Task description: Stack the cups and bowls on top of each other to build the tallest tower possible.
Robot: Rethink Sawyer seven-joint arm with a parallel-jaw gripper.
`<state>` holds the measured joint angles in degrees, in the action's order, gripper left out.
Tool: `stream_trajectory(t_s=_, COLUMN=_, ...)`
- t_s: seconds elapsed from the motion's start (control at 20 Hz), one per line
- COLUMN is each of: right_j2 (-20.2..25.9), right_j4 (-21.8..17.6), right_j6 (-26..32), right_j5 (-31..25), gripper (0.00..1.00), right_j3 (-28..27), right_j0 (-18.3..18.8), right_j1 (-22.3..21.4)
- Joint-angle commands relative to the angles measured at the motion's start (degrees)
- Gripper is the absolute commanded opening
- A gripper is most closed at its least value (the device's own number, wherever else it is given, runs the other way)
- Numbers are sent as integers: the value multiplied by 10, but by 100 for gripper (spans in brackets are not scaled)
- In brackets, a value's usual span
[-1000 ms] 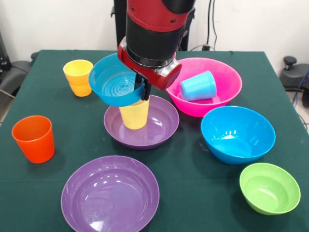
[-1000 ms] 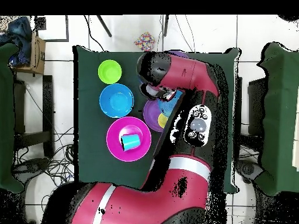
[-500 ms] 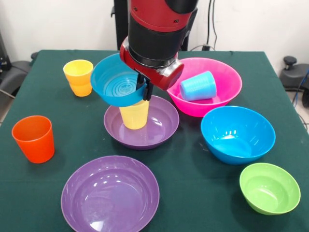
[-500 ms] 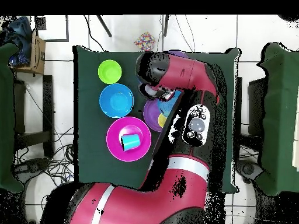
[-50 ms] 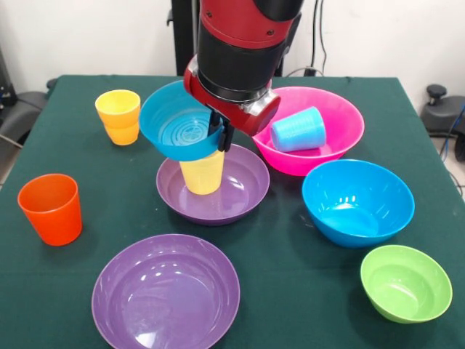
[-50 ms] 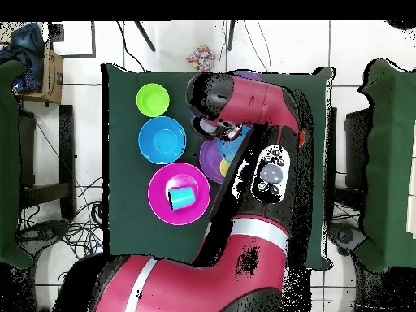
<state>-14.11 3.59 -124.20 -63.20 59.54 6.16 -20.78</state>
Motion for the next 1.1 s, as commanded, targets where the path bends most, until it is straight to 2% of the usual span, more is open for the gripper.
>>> stream_trajectory(t_s=0.05, right_j2=41, right_j4=3, right_j6=-50, right_j5=-30, gripper=0, right_j3=2, right_j0=-15, right_j1=-2)
stream_trajectory(t_s=0.5, right_j2=40, right_j4=1, right_j6=-46, right_j5=-33, gripper=0, right_j3=-6, right_j0=-14, right_j1=2)
stream_trajectory(t_s=0.7, right_j2=42, right_j4=0, right_j6=-40, right_j5=-12, gripper=0, right_j3=7, right_j0=-14, right_j1=-5)
stream_trajectory(t_s=0.75, right_j2=44, right_j4=1, right_j6=-39, right_j5=-8, gripper=100, right_j3=11, right_j0=-13, right_j1=-6)
stream_trajectory(t_s=1.1, right_j2=50, right_j4=7, right_j6=-35, right_j5=3, gripper=100, right_j3=17, right_j0=-8, right_j1=-9)
